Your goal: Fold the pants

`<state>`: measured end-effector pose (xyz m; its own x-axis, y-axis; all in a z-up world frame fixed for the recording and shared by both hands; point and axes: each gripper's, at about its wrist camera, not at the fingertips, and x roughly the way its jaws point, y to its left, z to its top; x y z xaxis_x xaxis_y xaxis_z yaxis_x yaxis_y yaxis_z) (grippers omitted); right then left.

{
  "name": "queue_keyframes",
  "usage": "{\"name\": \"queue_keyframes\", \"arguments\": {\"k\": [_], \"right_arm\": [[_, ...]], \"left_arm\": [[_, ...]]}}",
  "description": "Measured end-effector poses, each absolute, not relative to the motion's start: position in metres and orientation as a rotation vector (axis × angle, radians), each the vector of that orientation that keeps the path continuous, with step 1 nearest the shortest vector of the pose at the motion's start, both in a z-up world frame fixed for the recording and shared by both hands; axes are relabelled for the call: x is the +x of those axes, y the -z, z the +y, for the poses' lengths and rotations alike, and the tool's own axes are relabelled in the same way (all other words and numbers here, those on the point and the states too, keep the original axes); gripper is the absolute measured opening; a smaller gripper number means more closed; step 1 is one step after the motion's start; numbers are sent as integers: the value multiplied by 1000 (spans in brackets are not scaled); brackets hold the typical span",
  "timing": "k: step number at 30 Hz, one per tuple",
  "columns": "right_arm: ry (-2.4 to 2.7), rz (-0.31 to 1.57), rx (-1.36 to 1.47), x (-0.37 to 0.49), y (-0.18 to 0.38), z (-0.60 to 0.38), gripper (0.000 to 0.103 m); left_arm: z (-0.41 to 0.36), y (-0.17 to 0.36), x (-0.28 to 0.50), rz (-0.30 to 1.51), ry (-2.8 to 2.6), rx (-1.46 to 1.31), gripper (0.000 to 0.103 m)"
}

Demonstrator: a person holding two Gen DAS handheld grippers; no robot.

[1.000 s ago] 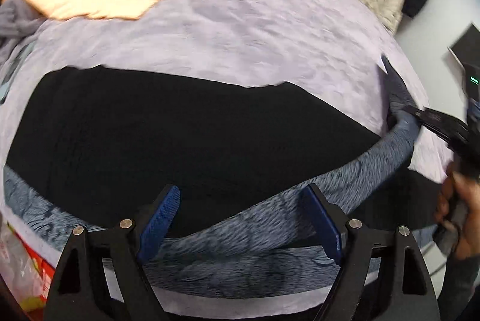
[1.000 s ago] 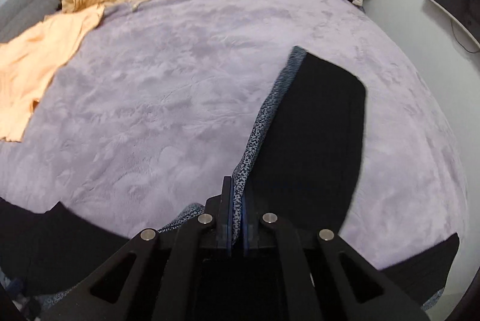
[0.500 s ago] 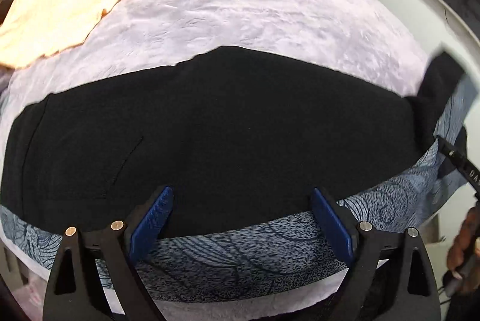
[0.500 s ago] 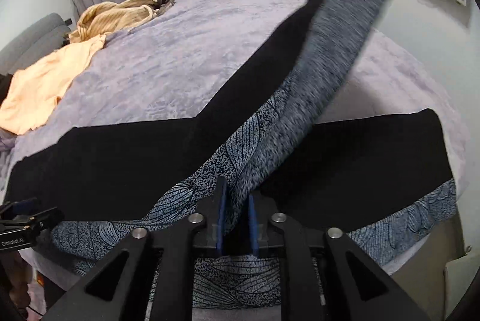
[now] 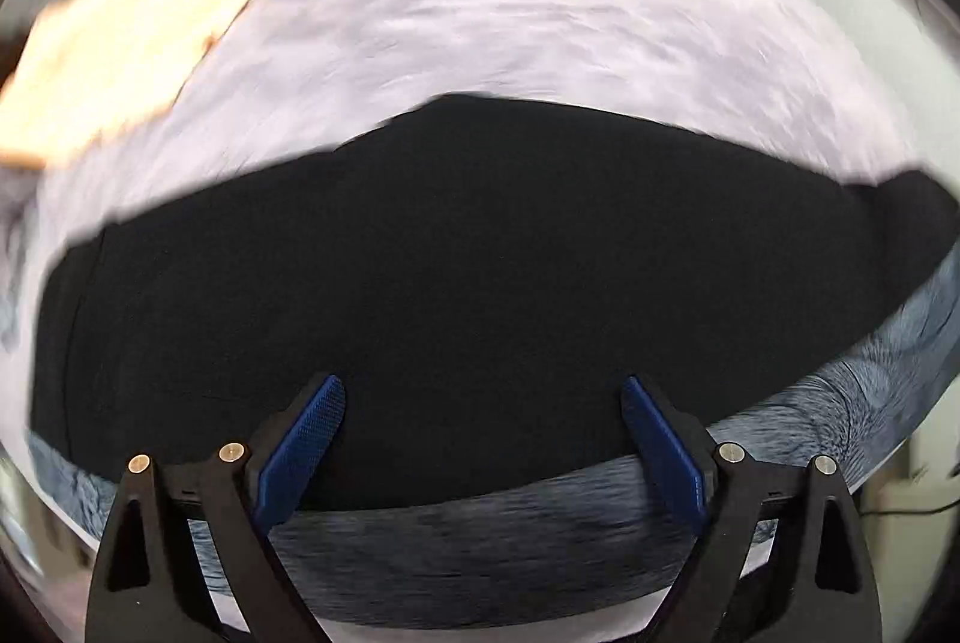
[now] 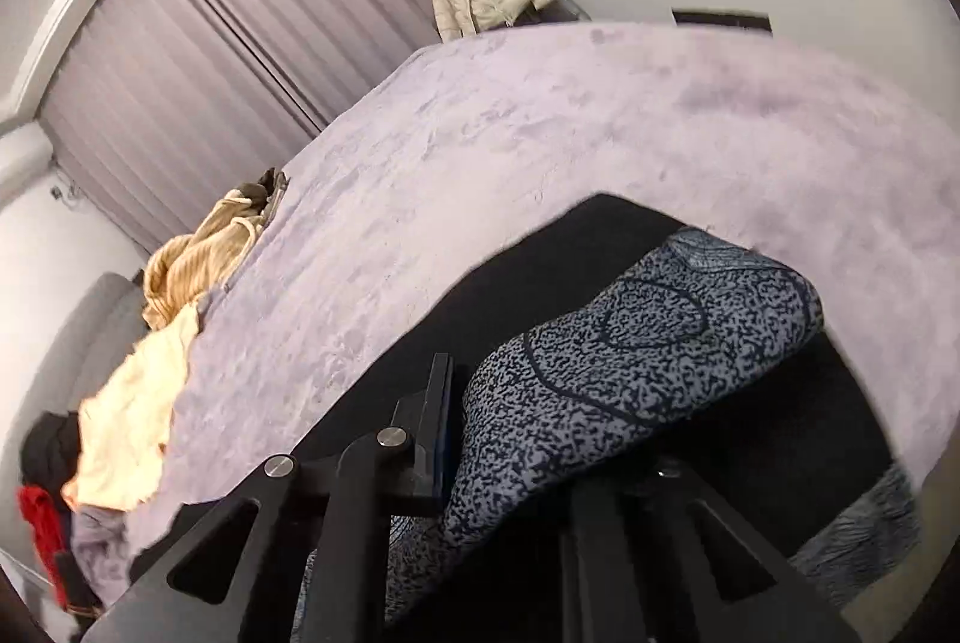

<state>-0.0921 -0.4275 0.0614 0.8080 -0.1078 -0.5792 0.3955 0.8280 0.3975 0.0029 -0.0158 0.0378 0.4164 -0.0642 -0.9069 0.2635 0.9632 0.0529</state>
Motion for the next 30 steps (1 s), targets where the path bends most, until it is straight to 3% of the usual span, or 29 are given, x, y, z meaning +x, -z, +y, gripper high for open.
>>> {"name": "queue_keyframes", "arguments": {"k": [5,9,16,18,20,23,24,25,26,30], "right_arm": [[395,513,210,-118,-104,-372,10],[443,576,181,-128,-96,-374,10],[511,768,173,-129,-25,-398,11],[513,742,181,-133,-33,-400,19],[537,698,184,-138,-48,-406,36],[519,655,238,-140,-65,-418,42],[514,643,262,-141,-69,-423,42],[514,631,271,-143,-73,-426,35],[526,613,262,-145,-79,-427,20],[551,581,169,-158,-102,-409,11]], "left_arm": [[-124,-37,-31,805,121,708,93],[-117,-31,-27,834,104,696,103],[-15,-28,-8,979,-55,558,103],[-5,-28,-6,995,-72,536,103],[-7,-27,-4,993,-83,549,103],[-47,-22,-2,921,-75,641,103],[-62,-21,-4,903,-42,659,103],[-81,-23,-8,887,9,667,103],[-100,-26,-9,881,81,665,103],[-155,-35,-30,861,284,660,103]]}}
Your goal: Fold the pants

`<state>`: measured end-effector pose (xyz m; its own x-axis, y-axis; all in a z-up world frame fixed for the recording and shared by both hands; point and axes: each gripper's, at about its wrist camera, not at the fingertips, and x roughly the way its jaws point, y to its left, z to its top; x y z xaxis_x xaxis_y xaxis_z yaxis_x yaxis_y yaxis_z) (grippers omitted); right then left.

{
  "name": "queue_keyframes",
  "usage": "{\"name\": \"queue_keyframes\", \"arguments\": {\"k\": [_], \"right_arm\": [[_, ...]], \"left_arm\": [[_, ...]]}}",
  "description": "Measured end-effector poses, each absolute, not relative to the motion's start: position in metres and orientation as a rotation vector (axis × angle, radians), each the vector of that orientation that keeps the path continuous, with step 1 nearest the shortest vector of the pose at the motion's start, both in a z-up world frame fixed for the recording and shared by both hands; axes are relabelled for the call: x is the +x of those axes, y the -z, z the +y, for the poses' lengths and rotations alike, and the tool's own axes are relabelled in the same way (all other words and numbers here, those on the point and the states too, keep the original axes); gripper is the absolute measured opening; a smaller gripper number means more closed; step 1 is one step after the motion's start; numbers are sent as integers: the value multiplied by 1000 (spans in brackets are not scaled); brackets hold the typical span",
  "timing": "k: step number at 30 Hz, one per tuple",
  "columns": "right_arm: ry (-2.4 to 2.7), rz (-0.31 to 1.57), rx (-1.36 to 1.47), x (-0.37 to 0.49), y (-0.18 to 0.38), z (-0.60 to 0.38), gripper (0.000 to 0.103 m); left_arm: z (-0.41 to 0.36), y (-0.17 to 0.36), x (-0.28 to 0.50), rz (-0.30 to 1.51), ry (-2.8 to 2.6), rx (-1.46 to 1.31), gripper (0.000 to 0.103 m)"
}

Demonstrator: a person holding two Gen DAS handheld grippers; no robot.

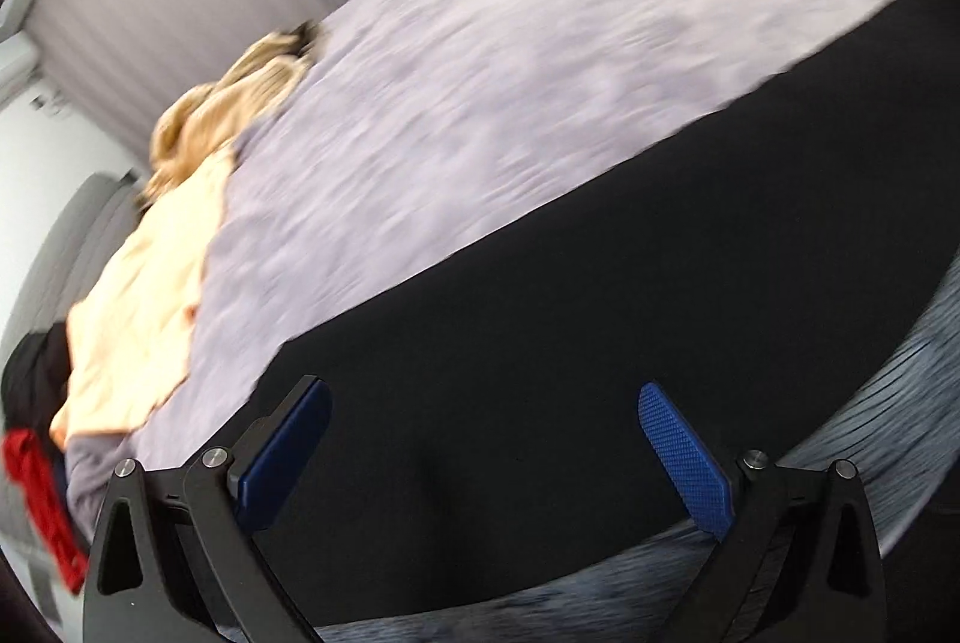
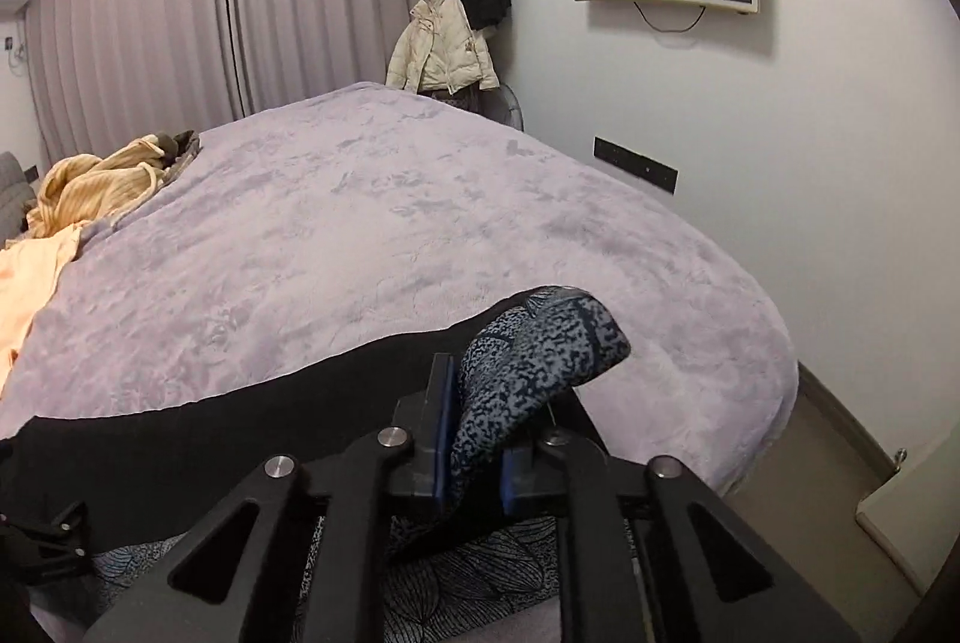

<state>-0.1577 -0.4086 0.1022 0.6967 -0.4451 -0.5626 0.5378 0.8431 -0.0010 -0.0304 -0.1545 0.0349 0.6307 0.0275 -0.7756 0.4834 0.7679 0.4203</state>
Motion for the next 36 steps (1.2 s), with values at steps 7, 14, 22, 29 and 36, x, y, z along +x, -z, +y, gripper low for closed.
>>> {"name": "queue_keyframes", "arguments": {"k": [7,14,22,29,36], "right_arm": [[655,639,-30,-162,-93,-386,11],[693,794,-8,-136,-25,-411,25],[822,683,32,-164,-69,-433,80],[397,678,-151,-98,-73,-303,80],[109,751,-461,-61,-21,-171,80]], "left_arm": [[-152,-31,-32,870,286,665,103],[-88,-28,-7,908,105,672,103],[59,-42,28,946,-262,550,103],[30,-31,14,970,-155,465,103],[-25,-18,0,898,-93,607,103]]}}
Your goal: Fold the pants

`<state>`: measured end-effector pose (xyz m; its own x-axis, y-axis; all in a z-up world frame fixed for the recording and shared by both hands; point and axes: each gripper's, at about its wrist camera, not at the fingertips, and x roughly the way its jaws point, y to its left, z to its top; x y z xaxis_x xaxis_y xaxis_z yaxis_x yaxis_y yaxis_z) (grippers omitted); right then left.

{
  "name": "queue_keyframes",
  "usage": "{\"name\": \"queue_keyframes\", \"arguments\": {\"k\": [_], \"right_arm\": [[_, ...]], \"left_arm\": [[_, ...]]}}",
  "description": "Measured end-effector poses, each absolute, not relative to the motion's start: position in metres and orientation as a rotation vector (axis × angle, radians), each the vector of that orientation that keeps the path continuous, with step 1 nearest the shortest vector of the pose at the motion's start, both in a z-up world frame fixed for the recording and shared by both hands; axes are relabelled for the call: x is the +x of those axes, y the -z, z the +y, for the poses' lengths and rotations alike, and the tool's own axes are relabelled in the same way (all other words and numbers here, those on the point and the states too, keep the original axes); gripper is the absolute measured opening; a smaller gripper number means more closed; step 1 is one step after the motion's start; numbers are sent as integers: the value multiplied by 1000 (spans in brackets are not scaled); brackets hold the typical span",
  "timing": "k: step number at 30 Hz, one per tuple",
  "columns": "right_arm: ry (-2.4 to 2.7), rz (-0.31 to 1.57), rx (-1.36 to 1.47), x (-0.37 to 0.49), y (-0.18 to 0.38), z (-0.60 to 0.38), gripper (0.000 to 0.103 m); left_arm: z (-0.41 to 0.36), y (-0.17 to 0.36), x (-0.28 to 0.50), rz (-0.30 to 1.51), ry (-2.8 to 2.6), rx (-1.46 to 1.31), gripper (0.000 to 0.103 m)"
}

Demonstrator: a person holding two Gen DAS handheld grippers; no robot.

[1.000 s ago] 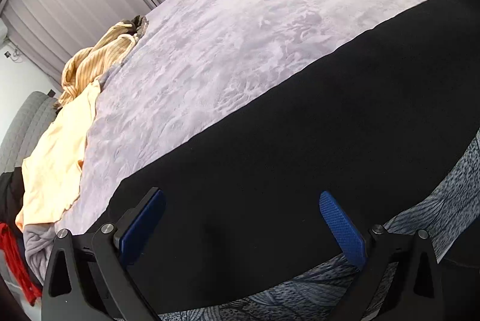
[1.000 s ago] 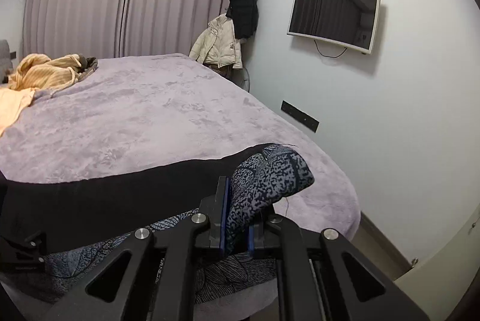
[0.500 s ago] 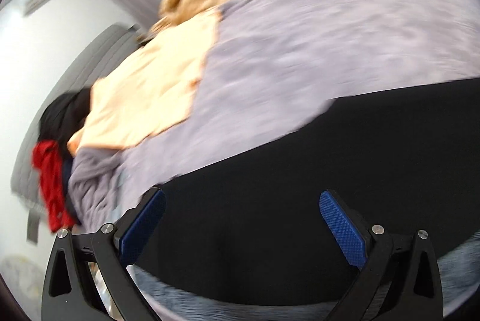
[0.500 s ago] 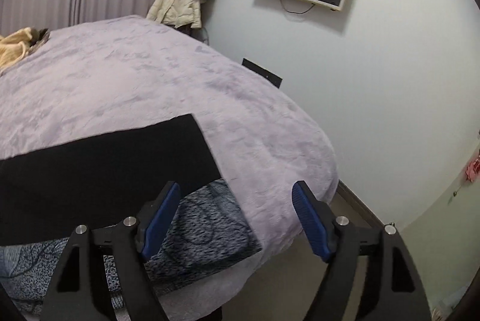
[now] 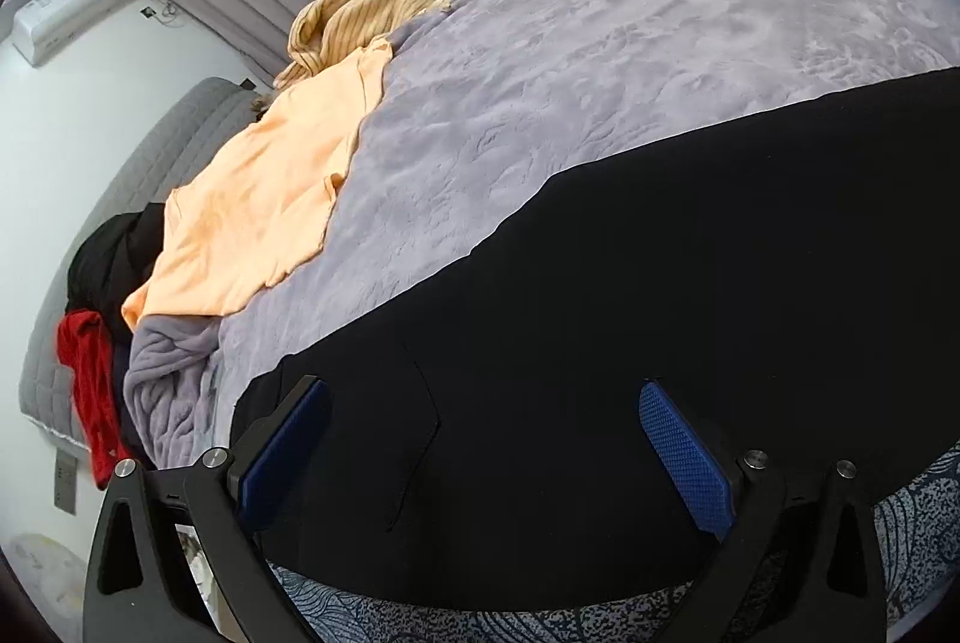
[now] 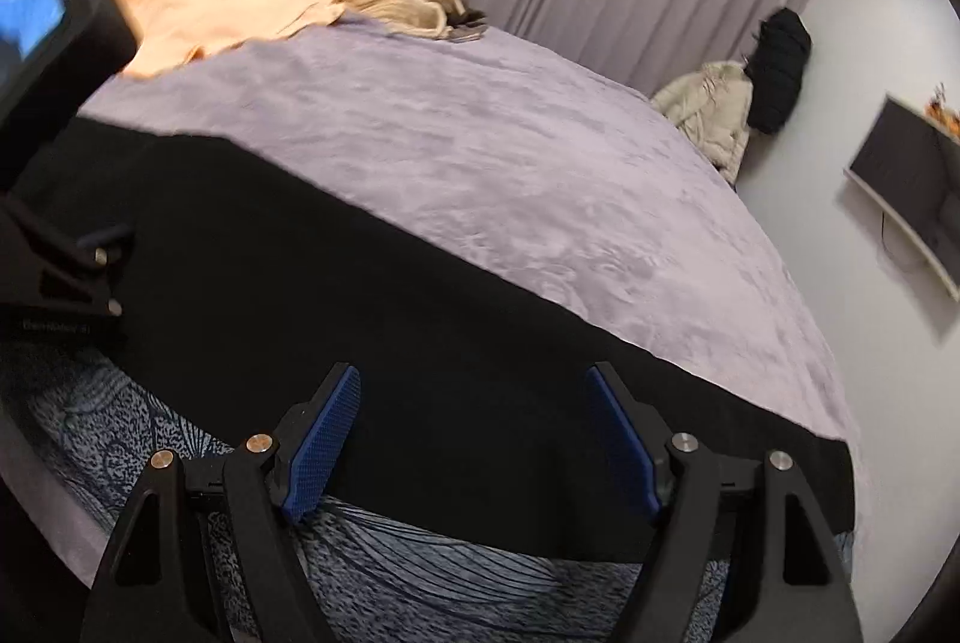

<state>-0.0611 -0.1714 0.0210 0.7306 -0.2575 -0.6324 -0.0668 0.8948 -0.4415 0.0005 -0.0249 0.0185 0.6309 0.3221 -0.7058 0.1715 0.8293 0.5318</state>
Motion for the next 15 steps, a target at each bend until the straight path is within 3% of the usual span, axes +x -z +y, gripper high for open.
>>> {"name": "queue_keyframes", "arguments": {"k": [7,11,15], "right_arm": [[348,818,-247,-76,-18,-290,96],[417,857,-138,-85,-21,-335,96],[419,859,-140,-74,-33,-315,96]], "left_arm": [[62,-18,16,993,-213,408,103],[88,-24,15,1009,-159,307,103],[106,-33,18,1004,-181,233,103]]}}
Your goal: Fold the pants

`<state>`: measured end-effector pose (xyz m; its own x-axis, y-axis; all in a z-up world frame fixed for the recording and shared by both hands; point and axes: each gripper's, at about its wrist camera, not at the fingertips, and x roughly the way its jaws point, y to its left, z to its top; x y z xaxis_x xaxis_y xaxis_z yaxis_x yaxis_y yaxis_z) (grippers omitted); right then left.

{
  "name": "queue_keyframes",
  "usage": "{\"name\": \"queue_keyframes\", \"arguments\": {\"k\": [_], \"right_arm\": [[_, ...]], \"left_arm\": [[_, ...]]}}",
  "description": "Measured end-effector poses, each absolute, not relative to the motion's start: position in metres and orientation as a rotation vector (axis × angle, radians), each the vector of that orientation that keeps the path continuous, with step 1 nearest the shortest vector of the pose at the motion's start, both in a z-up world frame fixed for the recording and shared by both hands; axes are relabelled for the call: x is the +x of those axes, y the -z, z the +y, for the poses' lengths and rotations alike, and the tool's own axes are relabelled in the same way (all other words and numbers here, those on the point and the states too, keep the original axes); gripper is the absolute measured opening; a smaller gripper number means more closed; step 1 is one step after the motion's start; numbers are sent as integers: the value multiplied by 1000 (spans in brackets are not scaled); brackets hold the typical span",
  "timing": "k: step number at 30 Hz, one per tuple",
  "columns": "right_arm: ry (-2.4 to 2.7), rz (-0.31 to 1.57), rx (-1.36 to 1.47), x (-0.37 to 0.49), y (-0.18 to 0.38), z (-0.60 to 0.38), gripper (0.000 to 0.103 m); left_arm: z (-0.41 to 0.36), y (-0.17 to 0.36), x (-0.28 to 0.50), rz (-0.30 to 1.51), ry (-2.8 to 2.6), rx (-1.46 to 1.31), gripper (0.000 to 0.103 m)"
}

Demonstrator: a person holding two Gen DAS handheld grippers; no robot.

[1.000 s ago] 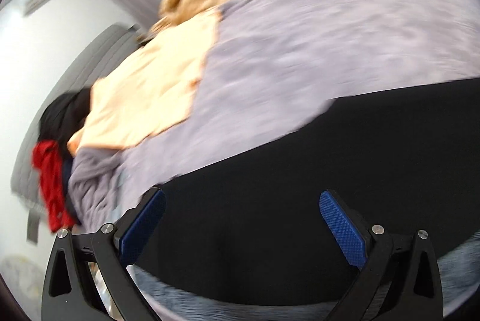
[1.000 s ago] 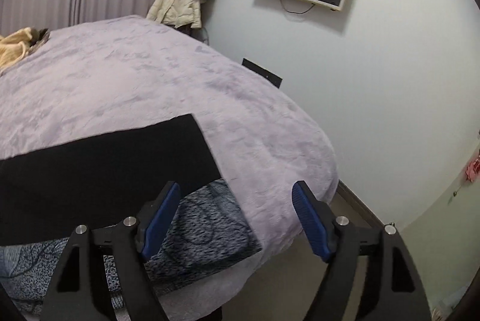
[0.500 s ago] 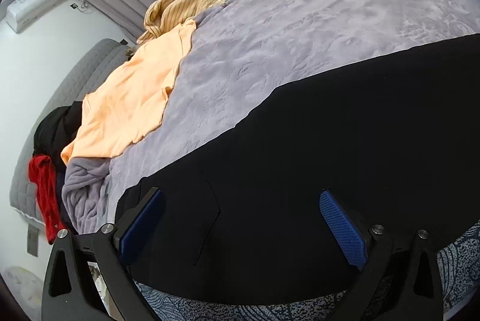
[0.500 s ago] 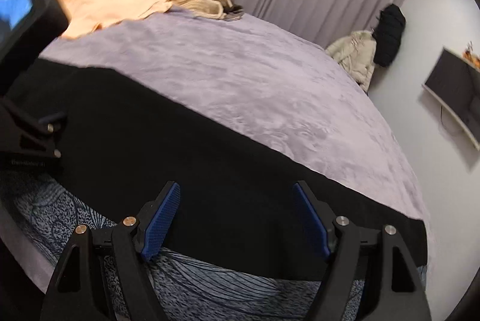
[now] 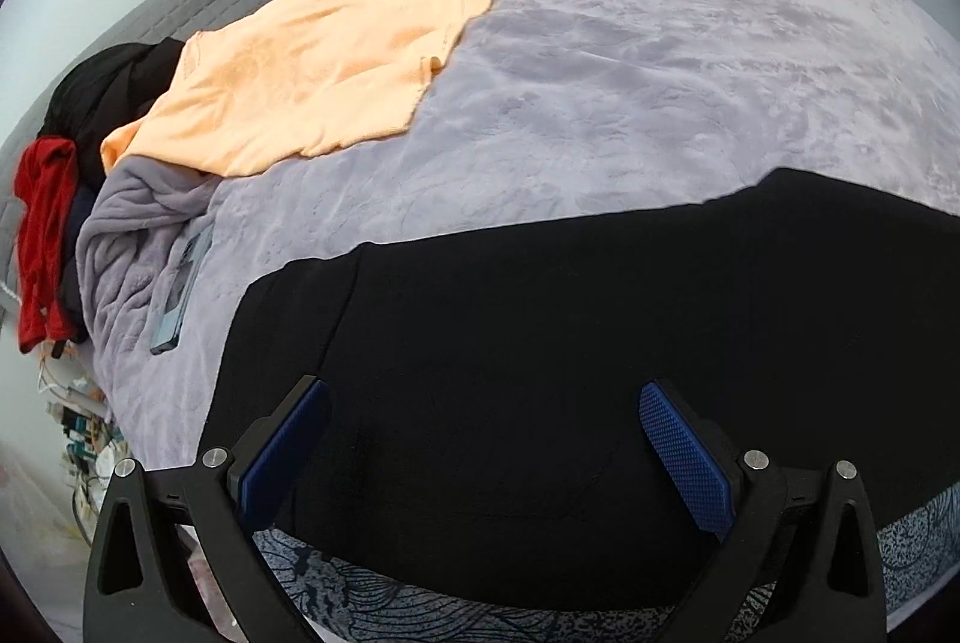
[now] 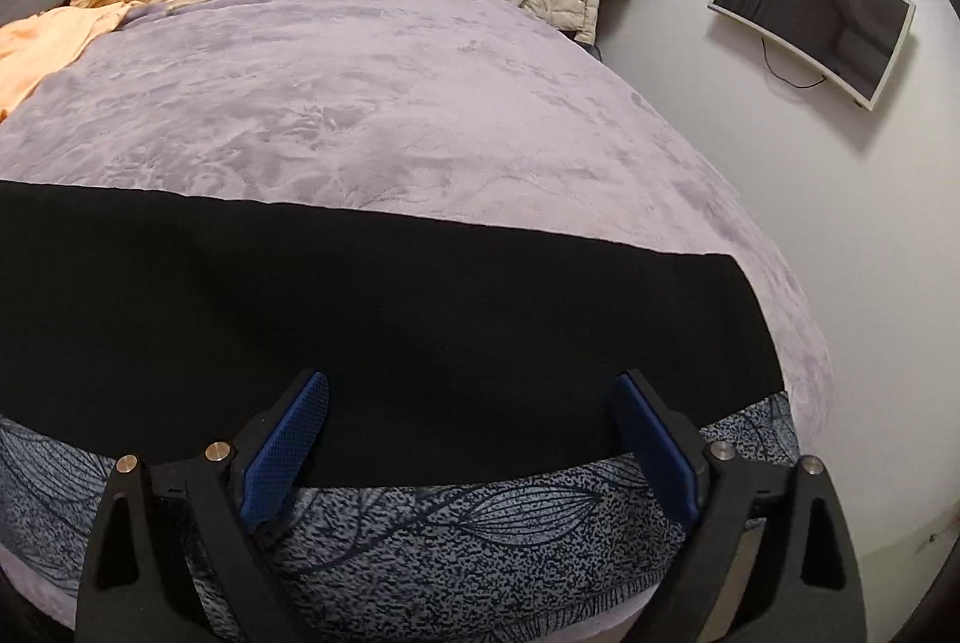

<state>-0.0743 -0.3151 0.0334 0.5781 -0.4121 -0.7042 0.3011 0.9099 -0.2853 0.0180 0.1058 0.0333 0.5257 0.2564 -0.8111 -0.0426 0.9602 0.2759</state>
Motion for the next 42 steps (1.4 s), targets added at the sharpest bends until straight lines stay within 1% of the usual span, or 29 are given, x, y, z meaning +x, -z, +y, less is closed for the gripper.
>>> {"name": "queue_keyframes", "arguments": {"k": [4,6,8,11,14,16,18,20,22,25,27,28,30,31,32,33,35,36,37,38,41,42], "right_arm": [[174,767,-133,-42,-53,-245,96],[98,755,-175,-13,-53,-205,96],[65,748,-209,13,-52,-174,96],[45,796,-216,52,-44,-149,96],[132,893,-284,71,-21,-150,96],[172,899,-238,60,-19,-171,96],[219,880,-206,39,-29,-194,96],[183,812,-205,3,-46,-208,96],[29,740,-186,-42,-65,-207,96],[-221,663,-268,-97,-74,-177,96],[-351,635,-394,-122,-67,-145,96],[-396,627,-440,-128,-60,-129,94],[-471,656,-495,-128,-43,-103,72],[-508,687,-525,-121,-32,-89,47],[-516,708,-552,-114,-22,-79,32],[-517,713,-563,-108,-16,-74,32],[-546,707,-555,-103,-14,-68,29],[-556,712,-547,-102,-16,-68,25],[-570,715,-537,-104,-19,-68,18],[-594,721,-526,-107,-22,-69,8],[-588,744,-505,-106,-26,-73,8],[-590,759,-478,-103,-29,-75,10]], "left_arm": [[86,-39,30,1008,-115,217,103],[63,-42,42,981,-101,243,103],[45,-41,60,995,-96,231,103],[29,-21,87,1087,-116,257,103],[32,-17,85,1098,-107,238,103],[42,-22,76,1093,-116,232,103],[57,-35,54,1052,-120,225,103],[75,-47,24,1010,-86,196,103],[88,-51,-6,996,-22,160,103],[98,-45,-44,1022,61,139,103],[103,-38,-56,1057,120,92,103],[107,-34,-56,1078,132,50,103],[117,-28,-50,1123,143,-51,103],[123,-27,-47,1142,147,-117,103],[127,-28,-44,1150,149,-163,103],[128,-30,-45,1149,152,-196,103],[134,-36,-47,1142,185,-280,103],[135,-37,-49,1139,194,-307,103],[135,-39,-51,1134,209,-333,103],[133,-39,-52,1130,219,-338,103],[118,-30,-50,1148,188,-276,103],[114,-26,-49,1156,164,-257,103]]}}
